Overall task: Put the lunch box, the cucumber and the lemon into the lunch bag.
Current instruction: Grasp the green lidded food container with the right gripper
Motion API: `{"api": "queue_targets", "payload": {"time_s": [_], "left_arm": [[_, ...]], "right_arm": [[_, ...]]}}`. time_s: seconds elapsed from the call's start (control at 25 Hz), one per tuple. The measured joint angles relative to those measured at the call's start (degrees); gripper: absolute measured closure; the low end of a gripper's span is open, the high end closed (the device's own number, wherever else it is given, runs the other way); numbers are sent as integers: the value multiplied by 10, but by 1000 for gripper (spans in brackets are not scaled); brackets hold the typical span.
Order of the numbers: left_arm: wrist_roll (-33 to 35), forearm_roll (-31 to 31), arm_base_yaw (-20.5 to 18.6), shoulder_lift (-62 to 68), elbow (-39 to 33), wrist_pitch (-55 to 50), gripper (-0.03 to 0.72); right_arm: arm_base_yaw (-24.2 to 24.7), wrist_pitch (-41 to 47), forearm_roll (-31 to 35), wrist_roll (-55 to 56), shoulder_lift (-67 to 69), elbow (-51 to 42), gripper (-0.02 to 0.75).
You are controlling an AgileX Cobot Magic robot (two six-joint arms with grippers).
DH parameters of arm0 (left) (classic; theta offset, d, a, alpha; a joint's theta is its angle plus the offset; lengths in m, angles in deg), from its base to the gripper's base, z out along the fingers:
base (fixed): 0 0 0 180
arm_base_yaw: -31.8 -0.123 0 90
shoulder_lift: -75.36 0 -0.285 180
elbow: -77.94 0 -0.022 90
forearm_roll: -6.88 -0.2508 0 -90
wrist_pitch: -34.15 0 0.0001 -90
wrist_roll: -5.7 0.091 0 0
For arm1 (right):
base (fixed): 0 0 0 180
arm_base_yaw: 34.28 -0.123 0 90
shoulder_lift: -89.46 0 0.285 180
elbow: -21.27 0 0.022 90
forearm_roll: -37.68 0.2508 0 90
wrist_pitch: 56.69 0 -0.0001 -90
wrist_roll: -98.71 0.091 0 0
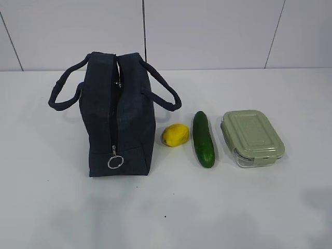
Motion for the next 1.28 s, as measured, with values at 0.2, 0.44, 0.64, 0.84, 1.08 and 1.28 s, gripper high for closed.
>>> {"api": "queue_targets", "payload": {"time_s": [0.2,0.44,0.64,0.84,1.08,1.28], "left_arm": [[0,0,0,0,0,0,503],[0,0,0,0,0,0,503],[0,0,0,0,0,0,503],[0,0,0,0,0,0,503],[0,0,0,0,0,0,503],[0,0,0,0,0,0,503]], "right_arm": [[0,1,0,0,0,0,492],[0,1,0,0,0,0,492],[0,1,0,0,0,0,492],[0,1,0,0,0,0,492],[0,1,0,0,0,0,493],[0,0,28,-1,1,7,493]]}}
